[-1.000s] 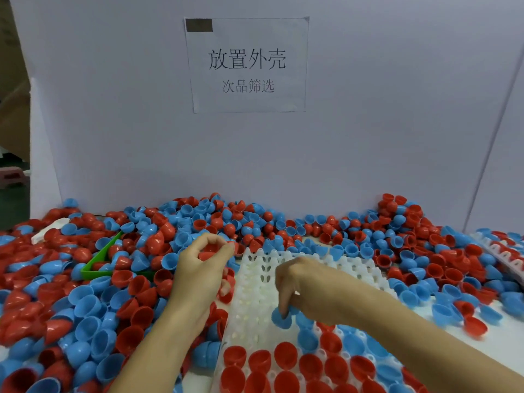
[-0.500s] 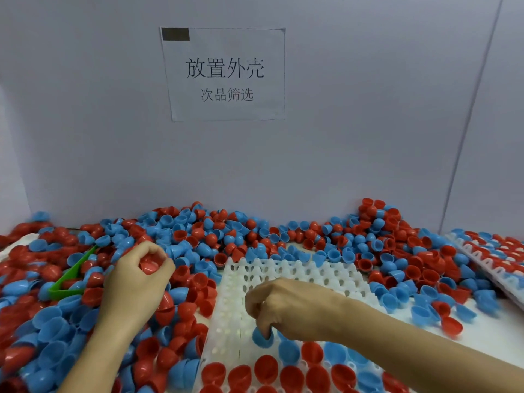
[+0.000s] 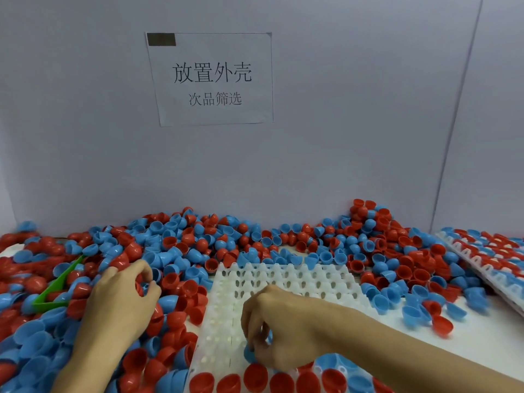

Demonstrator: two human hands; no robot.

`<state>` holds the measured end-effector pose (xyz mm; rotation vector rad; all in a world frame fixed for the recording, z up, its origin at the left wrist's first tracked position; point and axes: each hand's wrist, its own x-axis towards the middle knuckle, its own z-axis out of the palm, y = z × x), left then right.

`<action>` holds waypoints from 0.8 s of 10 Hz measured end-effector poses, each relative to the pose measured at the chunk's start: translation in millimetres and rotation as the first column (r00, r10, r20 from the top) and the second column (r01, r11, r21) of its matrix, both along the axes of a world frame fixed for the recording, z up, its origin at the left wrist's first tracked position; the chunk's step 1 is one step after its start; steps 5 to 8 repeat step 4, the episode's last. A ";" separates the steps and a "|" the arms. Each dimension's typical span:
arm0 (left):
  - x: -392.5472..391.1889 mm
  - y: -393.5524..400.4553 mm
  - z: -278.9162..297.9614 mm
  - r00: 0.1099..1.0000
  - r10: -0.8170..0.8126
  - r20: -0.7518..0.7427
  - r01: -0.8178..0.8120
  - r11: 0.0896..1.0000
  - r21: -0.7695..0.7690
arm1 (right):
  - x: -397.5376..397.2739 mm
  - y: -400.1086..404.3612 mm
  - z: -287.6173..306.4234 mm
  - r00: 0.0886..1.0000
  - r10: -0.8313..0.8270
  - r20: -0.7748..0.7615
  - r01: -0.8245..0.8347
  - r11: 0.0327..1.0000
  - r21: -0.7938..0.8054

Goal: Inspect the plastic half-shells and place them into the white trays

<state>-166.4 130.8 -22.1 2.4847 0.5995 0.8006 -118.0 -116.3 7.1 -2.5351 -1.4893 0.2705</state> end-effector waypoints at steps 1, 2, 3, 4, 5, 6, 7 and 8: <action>1.8 3.8 -2.2 1.000 -0.011 0.014 0.010 1.000 0.024 | -1.4 4.3 -4.1 0.999 -0.037 0.016 0.038 0.999 -0.038; 7.0 9.3 -9.7 0.990 0.025 -0.139 -0.011 0.995 0.100 | -2.8 7.0 -3.9 0.999 -0.045 0.015 0.046 0.997 -0.066; 17.2 18.7 -20.4 0.950 0.120 -0.287 -0.070 0.981 0.179 | -6.7 1.4 -1.0 0.998 -0.058 -0.024 0.059 0.998 0.036; 26.6 27.9 -28.9 0.967 0.126 -0.224 -0.103 0.989 0.110 | -8.5 -7.1 7.4 0.991 -0.136 -0.023 0.137 0.957 0.256; 26.6 27.9 -28.9 0.967 0.126 -0.224 -0.103 0.989 0.110 | -8.5 -7.1 7.4 0.991 -0.136 -0.023 0.137 0.957 0.256; 26.6 27.9 -28.9 0.967 0.126 -0.224 -0.103 0.989 0.110 | -8.5 -7.1 7.4 0.991 -0.136 -0.023 0.137 0.957 0.256; 26.6 27.9 -28.9 0.967 0.126 -0.224 -0.103 0.989 0.110 | -8.5 -7.1 7.4 0.991 -0.136 -0.023 0.137 0.957 0.256; 26.6 27.9 -28.9 0.967 0.126 -0.224 -0.103 0.989 0.110 | -8.5 -7.1 7.4 0.991 -0.136 -0.023 0.137 0.957 0.256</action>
